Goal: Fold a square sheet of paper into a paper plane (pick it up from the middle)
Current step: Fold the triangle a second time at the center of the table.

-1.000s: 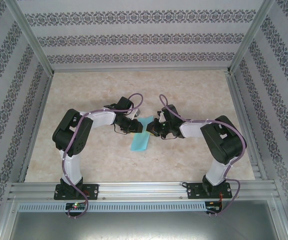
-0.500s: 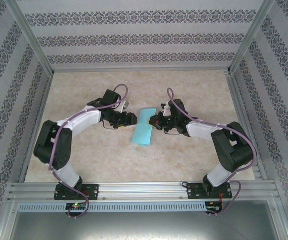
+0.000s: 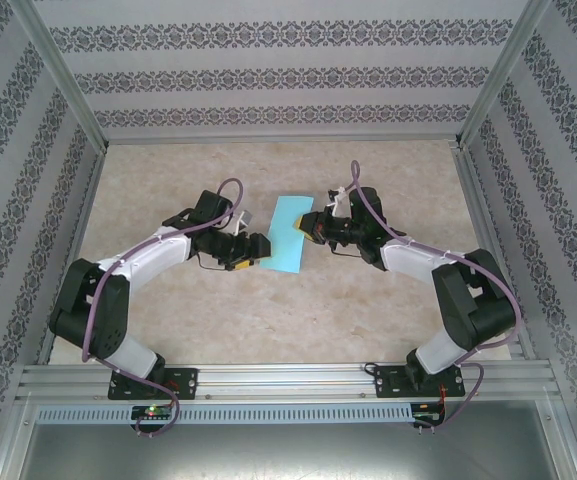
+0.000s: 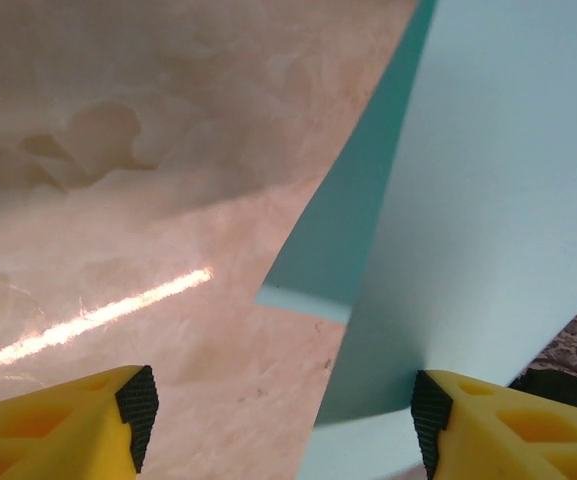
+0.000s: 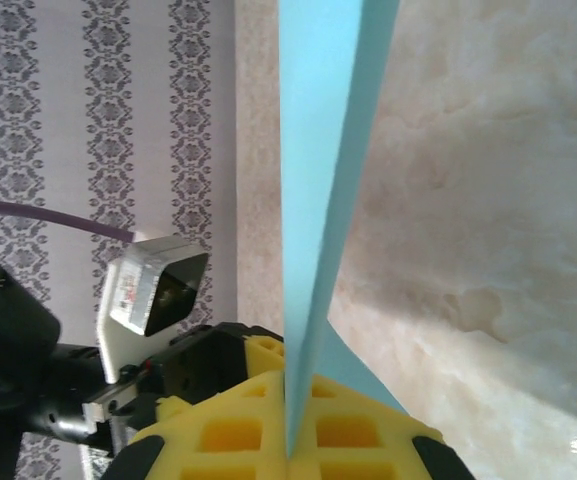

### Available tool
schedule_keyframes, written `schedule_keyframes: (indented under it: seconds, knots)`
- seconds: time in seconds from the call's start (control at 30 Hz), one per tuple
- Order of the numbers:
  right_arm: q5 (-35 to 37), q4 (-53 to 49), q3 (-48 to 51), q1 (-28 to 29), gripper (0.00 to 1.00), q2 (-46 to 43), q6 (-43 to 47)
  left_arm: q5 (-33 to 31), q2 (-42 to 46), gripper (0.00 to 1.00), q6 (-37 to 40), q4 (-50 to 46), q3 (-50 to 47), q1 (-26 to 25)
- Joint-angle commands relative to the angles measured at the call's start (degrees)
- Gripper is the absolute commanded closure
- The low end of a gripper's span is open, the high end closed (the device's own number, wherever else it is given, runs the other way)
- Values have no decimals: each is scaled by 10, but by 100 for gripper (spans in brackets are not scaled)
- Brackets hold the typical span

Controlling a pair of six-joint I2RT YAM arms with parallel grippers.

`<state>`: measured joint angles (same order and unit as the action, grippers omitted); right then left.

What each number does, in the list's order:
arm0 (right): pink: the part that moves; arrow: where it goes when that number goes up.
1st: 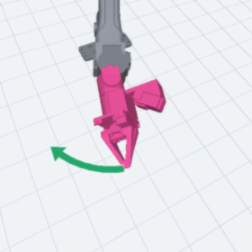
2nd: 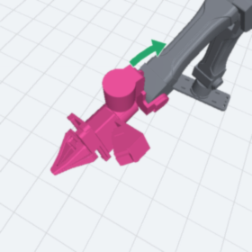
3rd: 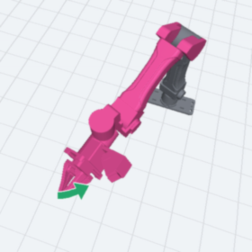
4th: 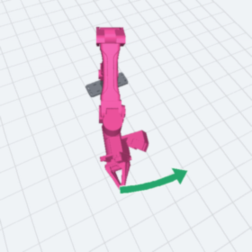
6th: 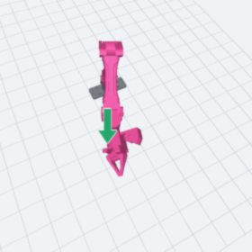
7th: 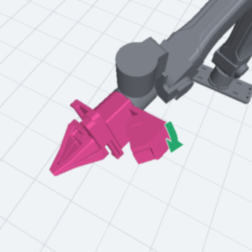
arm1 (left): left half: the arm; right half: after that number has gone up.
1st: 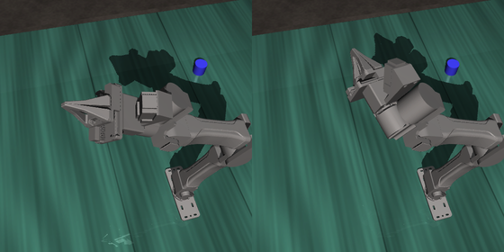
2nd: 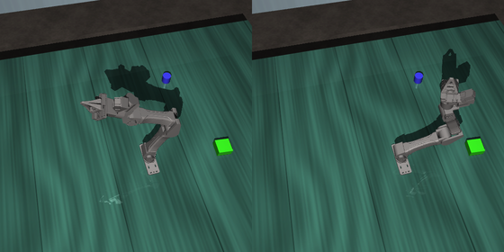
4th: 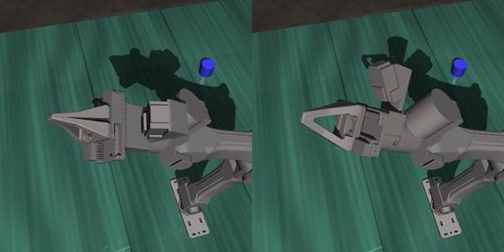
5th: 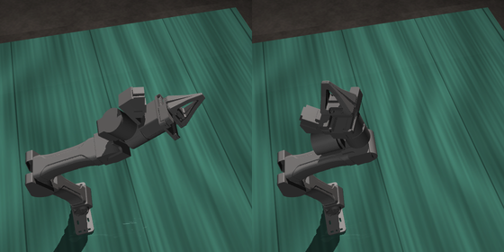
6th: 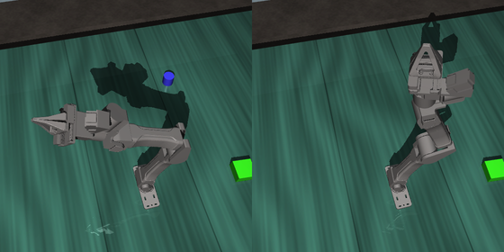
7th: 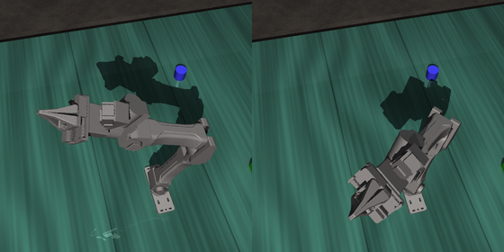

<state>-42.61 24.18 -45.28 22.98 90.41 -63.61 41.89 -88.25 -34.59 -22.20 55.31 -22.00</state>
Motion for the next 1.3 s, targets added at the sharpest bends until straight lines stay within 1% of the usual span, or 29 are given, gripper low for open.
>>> schedule_keyframes:
  seconds: [0.0, 0.17, 0.33, 0.5, 0.53, 0.63, 0.7, 0.73, 0.83, 1.07, 1.27]
  knots:
    - [-17, 31, -16, -4, 98, -17, -18, 42, 28, 37, -33, 49, -8, 3]
    - [-15, 34, -15, -4, 98, -20, -21, 52, 48, 57, -41, 50, -4, 3]
    - [-16, 43, -11, -4, 98, -18, -26, 51, 49, 69, -30, 35, 2, 3]
    - [-15, 43, -6, -5, 97, -10, -22, 30, 56, 78, -6, -3, 10, 2]
    - [-16, 49, -3, -4, 98, -6, -25, 30, 55, 82, -4, -6, 10, 3]
    - [-17, 63, 1, -4, 97, 3, -30, 31, 49, 89, 0, -11, 10, 3]
    - [-17, 65, 3, -2, 97, 8, -28, 31, 47, 91, 0, -13, 10, 2]
    - [-16, 65, 4, -1, 97, 12, -26, 29, 46, 95, 0, -14, 10, 3]
    - [-13, 75, 10, 3, 96, 28, -25, 28, 41, 97, 3, -21, 11, 2]
    - [-15, 106, 26, 6, 96, 73, -23, 30, 1, 97, 6, -13, 16, -8]
    - [-17, 88, 25, 5, 91, 105, 4, 33, -46, 98, 9, -10, 37, -24]
